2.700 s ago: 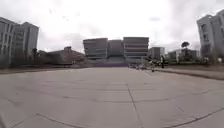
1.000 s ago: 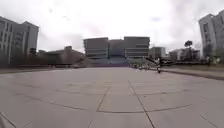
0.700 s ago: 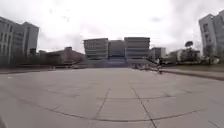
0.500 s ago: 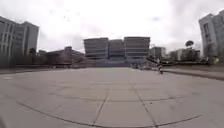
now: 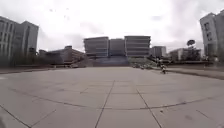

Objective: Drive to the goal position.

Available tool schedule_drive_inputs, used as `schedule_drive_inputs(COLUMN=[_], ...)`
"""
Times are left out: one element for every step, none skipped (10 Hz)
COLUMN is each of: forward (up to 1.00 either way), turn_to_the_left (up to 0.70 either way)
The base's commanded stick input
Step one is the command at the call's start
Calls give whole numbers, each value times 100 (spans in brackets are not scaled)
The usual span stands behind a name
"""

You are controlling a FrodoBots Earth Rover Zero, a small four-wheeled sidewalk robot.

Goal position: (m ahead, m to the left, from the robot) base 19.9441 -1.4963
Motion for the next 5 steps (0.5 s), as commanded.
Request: schedule_drive_inputs(forward=[70,70,70,70,70], turn_to_the_left=[2,2,2,2,2])
